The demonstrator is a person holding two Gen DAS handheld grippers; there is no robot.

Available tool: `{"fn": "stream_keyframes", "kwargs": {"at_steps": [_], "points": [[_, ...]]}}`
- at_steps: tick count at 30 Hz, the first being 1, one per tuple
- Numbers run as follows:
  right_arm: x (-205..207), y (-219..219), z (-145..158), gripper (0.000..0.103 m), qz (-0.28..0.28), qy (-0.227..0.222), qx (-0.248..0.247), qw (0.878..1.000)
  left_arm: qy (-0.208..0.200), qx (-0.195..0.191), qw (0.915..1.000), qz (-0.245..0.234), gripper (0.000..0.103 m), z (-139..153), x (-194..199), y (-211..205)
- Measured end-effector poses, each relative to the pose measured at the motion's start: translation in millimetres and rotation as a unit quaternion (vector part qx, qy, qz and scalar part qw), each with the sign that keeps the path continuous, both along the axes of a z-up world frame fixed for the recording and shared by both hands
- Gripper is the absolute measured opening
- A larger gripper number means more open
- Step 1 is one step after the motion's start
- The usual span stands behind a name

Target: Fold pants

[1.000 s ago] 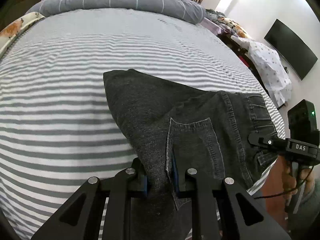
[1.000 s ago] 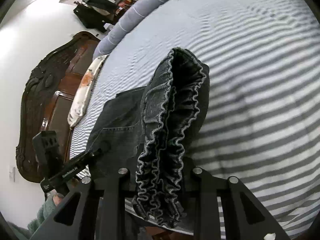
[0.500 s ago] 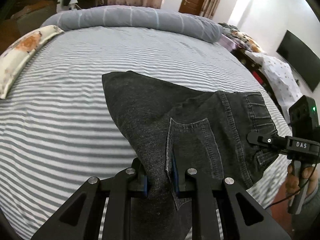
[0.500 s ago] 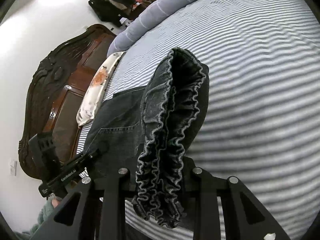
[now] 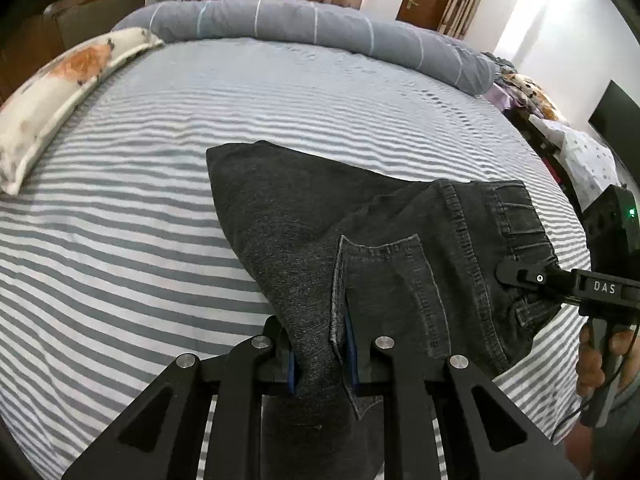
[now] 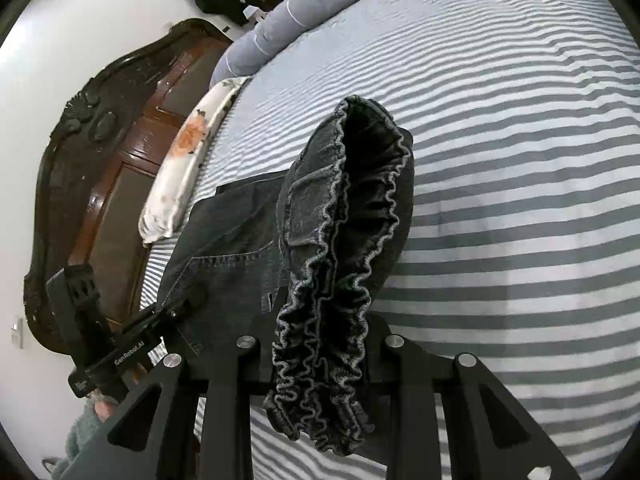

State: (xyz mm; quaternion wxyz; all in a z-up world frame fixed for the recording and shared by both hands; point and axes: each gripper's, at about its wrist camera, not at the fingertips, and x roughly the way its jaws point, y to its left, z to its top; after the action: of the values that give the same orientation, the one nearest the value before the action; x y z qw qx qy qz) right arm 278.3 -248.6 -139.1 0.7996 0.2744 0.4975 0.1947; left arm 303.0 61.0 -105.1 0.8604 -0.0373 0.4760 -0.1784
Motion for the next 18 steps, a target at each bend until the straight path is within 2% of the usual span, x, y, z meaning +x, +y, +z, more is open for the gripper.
{"fn": "stream_keyframes", "kwargs": {"at_steps": [3,4,8,9,10,11,14,18], "points": [[1.2,5.3,-12.0,0.026,-0.002,0.0,-0.029,1.0,0.007,0.011,0.9999,0.005,0.02,-16.1,3.3,1.9],[1.1,5.3,-16.0,0.03,-0.01,0.002,-0.039,0.999,0.007,0.016,0.9998,0.008,0.021,-20.8,3.7,2.9],[-4.3,9.5,-24.5,0.052,-0.028,-0.012,-0.122,0.992,0.011,0.026,0.9993,0.025,0.034,-38.3,4.0,6.9],[-7.2,10.7,-24.4,0.058,-0.031,-0.023,-0.14,0.989,0.002,0.035,0.999,0.027,0.04,-40.3,2.7,6.6],[-11.8,13.2,-23.2,0.07,-0.039,-0.036,-0.172,0.984,-0.005,0.045,0.9985,0.031,0.043,-41.6,1.2,5.5],[-13.9,13.2,-22.5,0.073,-0.04,-0.045,-0.185,0.981,-0.014,0.056,0.9979,0.029,0.045,-43.5,-1.1,3.1],[-19.5,11.4,-24.1,0.077,-0.045,-0.057,-0.205,0.976,-0.037,0.089,0.9947,0.035,0.059,-46.1,-7.7,-1.8],[-25.3,8.9,-19.2,0.077,-0.061,-0.053,-0.214,0.974,-0.047,0.125,0.9898,0.051,0.061,-42.5,-15.4,-5.7]]}}
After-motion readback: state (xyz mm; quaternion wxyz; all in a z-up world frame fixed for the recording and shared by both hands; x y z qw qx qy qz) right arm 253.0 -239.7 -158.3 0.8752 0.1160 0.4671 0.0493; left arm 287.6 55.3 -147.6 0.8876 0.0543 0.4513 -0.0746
